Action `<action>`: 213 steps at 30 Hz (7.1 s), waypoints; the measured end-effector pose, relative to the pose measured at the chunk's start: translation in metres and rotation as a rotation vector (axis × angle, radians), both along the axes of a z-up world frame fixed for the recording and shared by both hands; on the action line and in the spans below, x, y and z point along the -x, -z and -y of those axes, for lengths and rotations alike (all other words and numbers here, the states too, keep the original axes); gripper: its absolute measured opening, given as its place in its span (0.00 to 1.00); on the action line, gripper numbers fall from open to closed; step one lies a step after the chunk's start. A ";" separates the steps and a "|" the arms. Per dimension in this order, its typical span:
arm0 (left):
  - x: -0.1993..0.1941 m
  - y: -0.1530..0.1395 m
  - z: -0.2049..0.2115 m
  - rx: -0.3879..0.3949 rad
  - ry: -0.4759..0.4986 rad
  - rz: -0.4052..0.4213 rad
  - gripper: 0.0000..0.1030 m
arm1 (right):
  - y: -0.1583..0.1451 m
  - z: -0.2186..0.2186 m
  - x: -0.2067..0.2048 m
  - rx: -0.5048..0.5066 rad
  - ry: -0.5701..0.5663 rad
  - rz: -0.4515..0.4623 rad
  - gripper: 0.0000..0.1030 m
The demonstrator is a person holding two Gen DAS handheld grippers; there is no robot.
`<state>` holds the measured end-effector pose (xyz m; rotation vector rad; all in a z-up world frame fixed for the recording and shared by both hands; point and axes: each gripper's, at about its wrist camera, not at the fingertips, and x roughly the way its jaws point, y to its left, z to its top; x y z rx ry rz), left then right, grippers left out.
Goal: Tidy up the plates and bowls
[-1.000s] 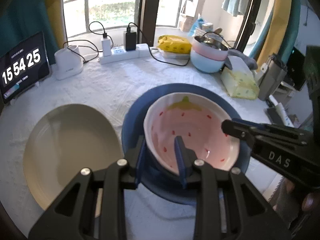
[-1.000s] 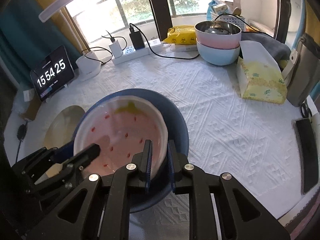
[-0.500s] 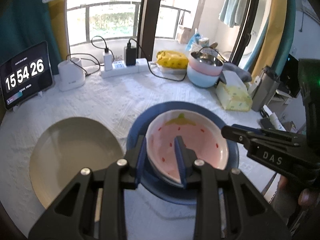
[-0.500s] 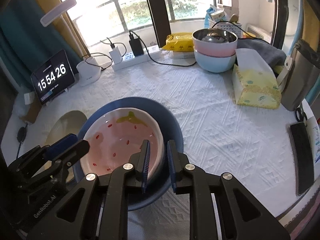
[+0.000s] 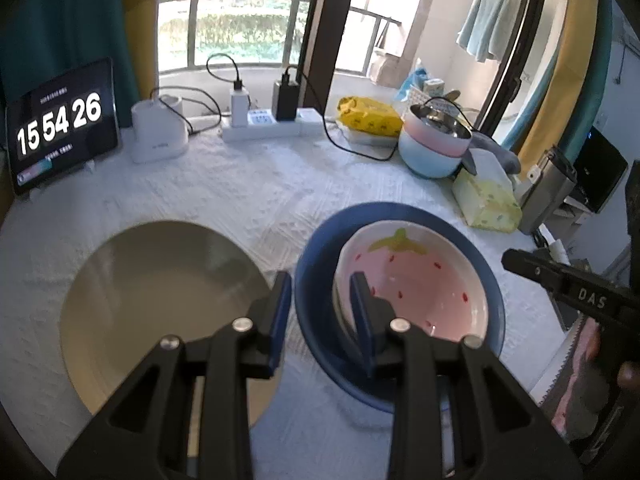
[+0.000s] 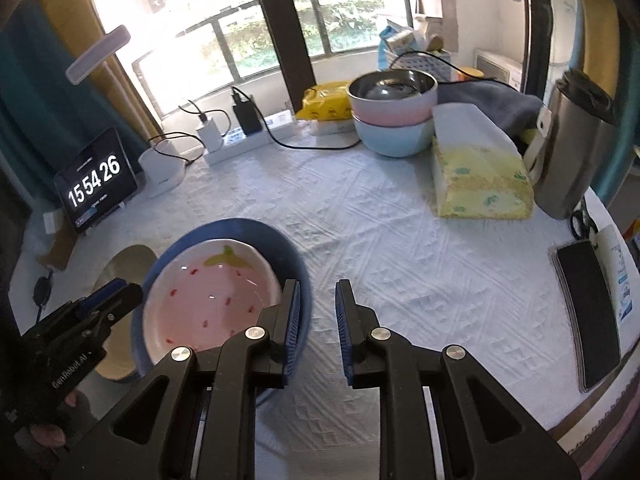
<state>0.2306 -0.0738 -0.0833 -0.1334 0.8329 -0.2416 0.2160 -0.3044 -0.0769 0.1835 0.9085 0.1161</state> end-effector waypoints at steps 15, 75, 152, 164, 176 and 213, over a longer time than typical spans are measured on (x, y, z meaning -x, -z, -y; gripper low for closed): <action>-0.013 0.014 0.007 -0.033 0.010 -0.046 0.31 | 0.020 -0.001 -0.010 -0.063 -0.068 -0.041 0.20; -0.030 0.032 0.011 -0.098 0.117 -0.013 0.07 | 0.044 -0.007 -0.020 -0.180 -0.003 0.000 0.07; 0.019 -0.006 -0.116 0.035 -0.055 0.065 0.06 | -0.015 -0.128 -0.008 -0.056 -0.166 0.063 0.07; 0.018 0.004 -0.153 0.056 -0.107 0.050 0.06 | -0.009 -0.167 -0.021 -0.037 -0.218 0.044 0.07; 0.009 0.014 -0.184 0.069 -0.160 0.026 0.06 | 0.003 -0.199 -0.042 -0.032 -0.264 0.013 0.07; -0.001 0.017 -0.181 -0.034 -0.189 0.054 0.06 | 0.022 -0.210 -0.062 -0.010 -0.272 -0.047 0.11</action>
